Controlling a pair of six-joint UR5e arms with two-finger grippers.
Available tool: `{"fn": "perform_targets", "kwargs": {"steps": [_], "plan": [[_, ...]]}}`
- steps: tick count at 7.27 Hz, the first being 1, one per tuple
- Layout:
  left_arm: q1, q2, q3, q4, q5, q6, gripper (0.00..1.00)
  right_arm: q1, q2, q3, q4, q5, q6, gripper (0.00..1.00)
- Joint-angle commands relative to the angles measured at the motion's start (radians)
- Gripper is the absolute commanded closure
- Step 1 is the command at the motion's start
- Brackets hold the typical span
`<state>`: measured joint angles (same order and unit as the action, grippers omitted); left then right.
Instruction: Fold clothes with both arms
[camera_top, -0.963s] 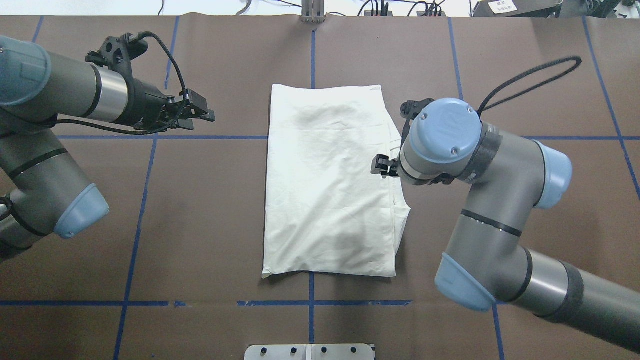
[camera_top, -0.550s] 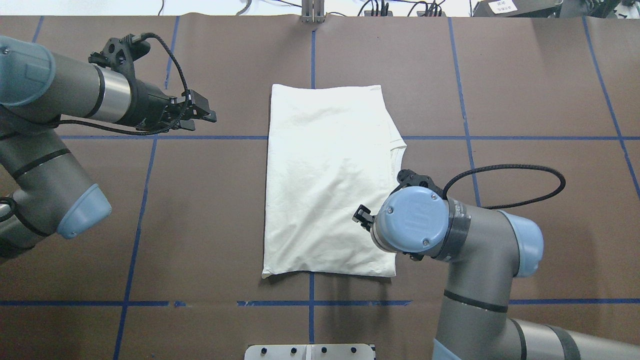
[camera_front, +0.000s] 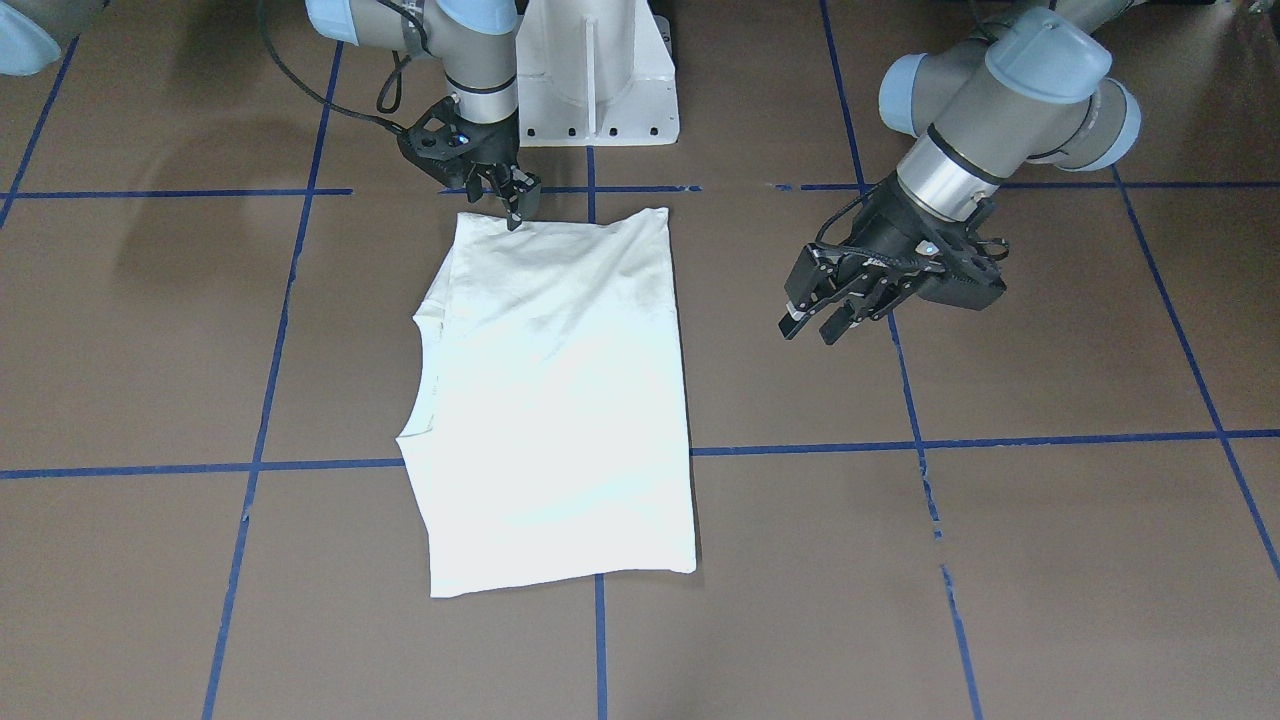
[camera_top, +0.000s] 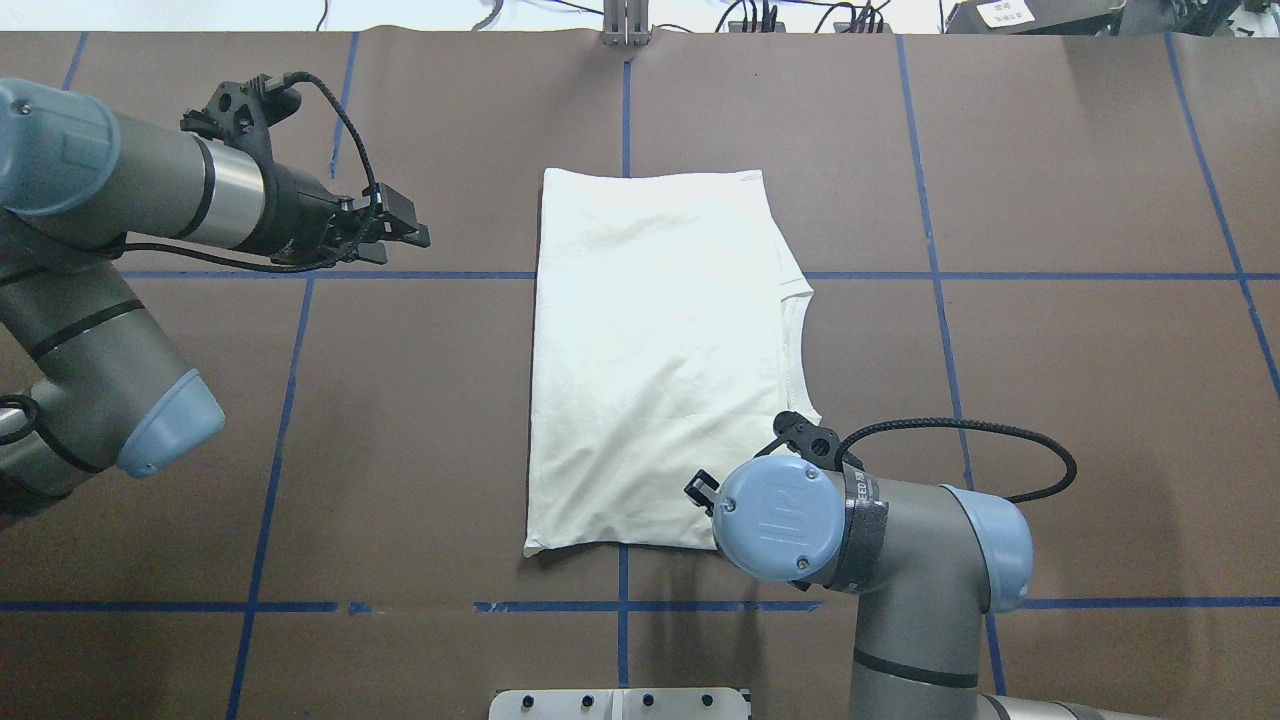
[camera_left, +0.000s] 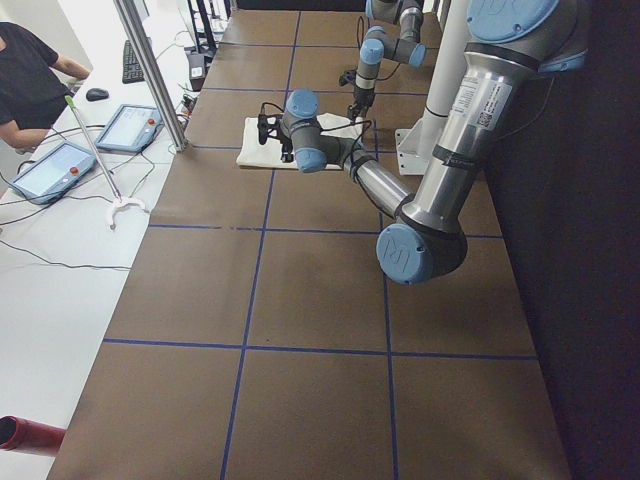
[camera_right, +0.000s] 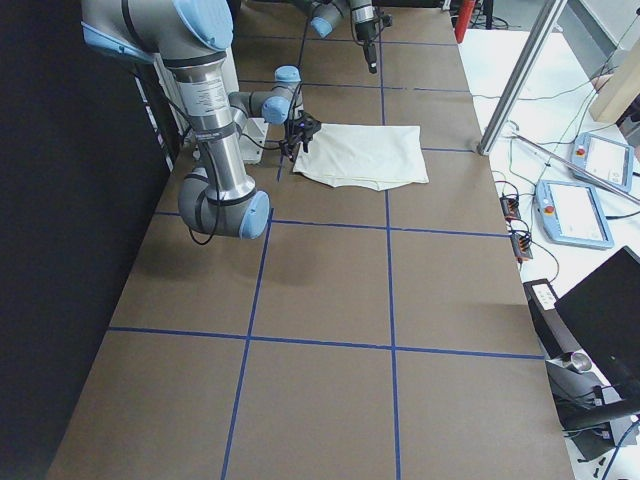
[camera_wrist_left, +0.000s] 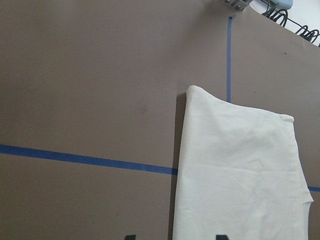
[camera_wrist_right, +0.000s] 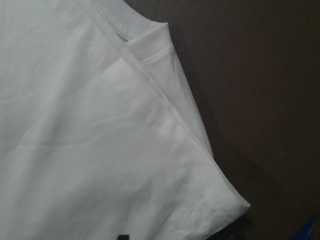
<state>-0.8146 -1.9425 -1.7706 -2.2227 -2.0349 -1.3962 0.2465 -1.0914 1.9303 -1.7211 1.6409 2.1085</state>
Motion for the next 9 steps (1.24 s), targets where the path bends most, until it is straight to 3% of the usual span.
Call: {"fn": "perform_targets", "kwargs": {"steps": [1,9], "plan": [[0.0,0.002,-0.001,0.0,0.001,-0.001,0.38,0.02,-0.004,-0.017,0.0,0.0,-0.004,0.3],[0.0,0.005,-0.013,0.0,0.015,-0.003,0.38,0.019,-0.008,-0.063,0.0,0.007,-0.005,0.39]]}}
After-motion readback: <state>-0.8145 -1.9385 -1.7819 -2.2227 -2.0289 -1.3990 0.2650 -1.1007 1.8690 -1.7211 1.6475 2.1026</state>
